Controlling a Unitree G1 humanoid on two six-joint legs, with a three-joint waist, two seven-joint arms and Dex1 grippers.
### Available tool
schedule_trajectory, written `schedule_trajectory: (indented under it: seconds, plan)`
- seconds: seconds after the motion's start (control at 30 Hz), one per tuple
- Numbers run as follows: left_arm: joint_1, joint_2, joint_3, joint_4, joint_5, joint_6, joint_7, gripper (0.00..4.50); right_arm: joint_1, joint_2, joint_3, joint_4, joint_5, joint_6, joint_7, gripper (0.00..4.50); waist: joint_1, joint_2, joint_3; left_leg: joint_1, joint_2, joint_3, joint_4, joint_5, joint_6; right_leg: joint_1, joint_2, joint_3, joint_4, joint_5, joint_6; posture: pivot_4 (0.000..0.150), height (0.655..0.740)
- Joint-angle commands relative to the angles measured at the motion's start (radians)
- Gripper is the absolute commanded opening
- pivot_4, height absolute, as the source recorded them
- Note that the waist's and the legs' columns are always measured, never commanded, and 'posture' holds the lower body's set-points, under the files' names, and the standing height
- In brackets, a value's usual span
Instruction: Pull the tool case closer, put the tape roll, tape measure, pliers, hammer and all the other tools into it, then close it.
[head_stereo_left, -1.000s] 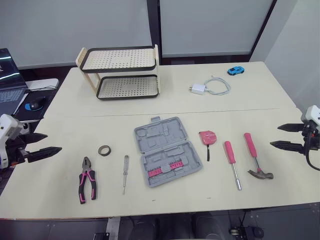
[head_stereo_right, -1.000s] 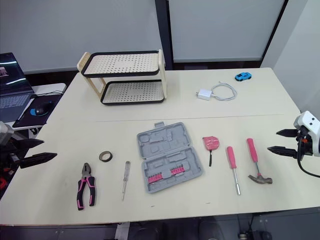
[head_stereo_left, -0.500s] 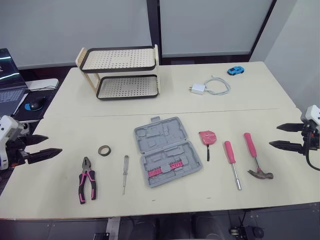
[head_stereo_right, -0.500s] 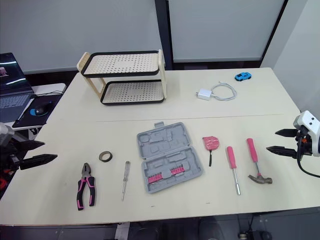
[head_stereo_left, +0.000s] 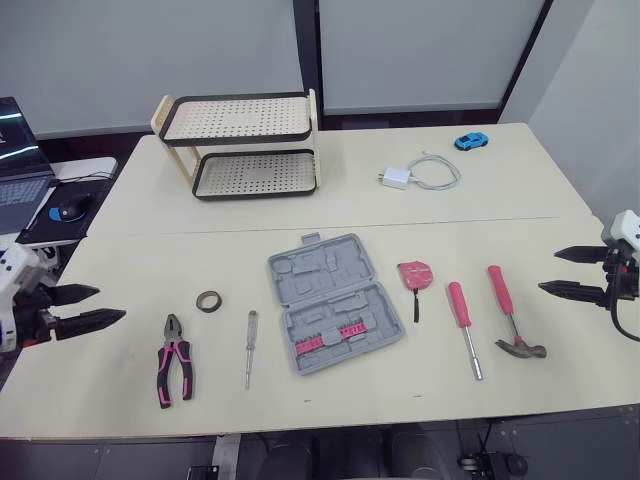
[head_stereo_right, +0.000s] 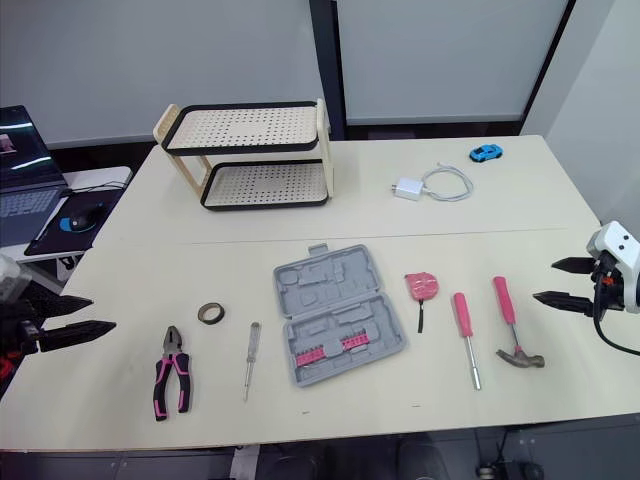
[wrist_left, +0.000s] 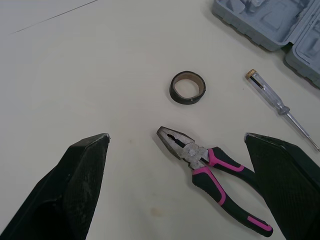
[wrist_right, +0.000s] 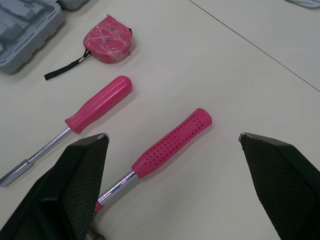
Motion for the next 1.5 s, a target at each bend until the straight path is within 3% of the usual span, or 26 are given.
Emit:
schedule_trajectory:
  seconds: [0.03, 0.3, 0.73, 0.77, 1.17, 1.5]
  plan:
    - [0.014, 0.024, 0.052, -0.033, -0.034, 0.011, 0.002, 4.5, -0.009, -0.008, -0.004, -0.02, -0.001, -0.009, -0.003, 4.47, 0.0, 0.0, 0.0, 0.0, 0.0, 0.0, 0.0, 0.0, 0.0, 0.0, 0.0, 0.0, 0.0, 0.0, 0.0, 0.15, 0.74]
    - [0.019, 0.011, 0.068, -0.045, -0.052, 0.006, 0.023, 4.5, -0.022, 0.008, 0.009, -0.02, -0.005, -0.008, -0.017, 4.47, 0.0, 0.0, 0.0, 0.0, 0.0, 0.0, 0.0, 0.0, 0.0, 0.0, 0.0, 0.0, 0.0, 0.0, 0.0, 0.15, 0.74]
    - [0.138, -0.079, 0.118, -0.37, -0.138, 0.108, 0.132, 0.29, -0.016, 0.103, 0.079, -0.202, -0.032, 0.04, -0.095, 0.0, 0.002, 0.0, 0.0, 0.0, 0.0, 0.0, 0.0, 0.0, 0.0, -0.001, 0.0, 0.001, 0.0, 0.0, 0.0, 0.15, 0.74]
    - [0.147, -0.089, 0.113, -0.402, -0.142, 0.119, 0.141, 0.02, -0.021, 0.111, 0.09, -0.211, -0.038, 0.042, -0.1, 0.0, 0.003, 0.0, 0.0, 0.0, 0.0, 0.0, 0.0, 0.0, 0.0, -0.001, 0.0, 0.001, 0.0, 0.0, 0.0, 0.15, 0.74]
    - [0.226, -0.243, -0.039, -0.715, -0.138, 0.183, 0.289, 0.02, -0.119, 0.3, 0.246, -0.3, -0.107, 0.089, -0.188, 0.0, 0.006, 0.0, 0.0, -0.001, 0.0, 0.0, 0.0, 0.0, -0.001, -0.001, 0.0, 0.001, 0.0, 0.0, 0.0, 0.15, 0.74]
    - [0.14, -0.37, -0.262, -0.744, -0.015, 0.141, 0.438, 0.02, -0.219, 0.465, 0.377, -0.211, -0.215, 0.058, -0.268, 0.0, 0.011, 0.0, 0.0, -0.001, 0.0, -0.001, 0.001, 0.001, -0.002, -0.001, 0.0, 0.001, -0.001, 0.0, -0.001, 0.15, 0.74]
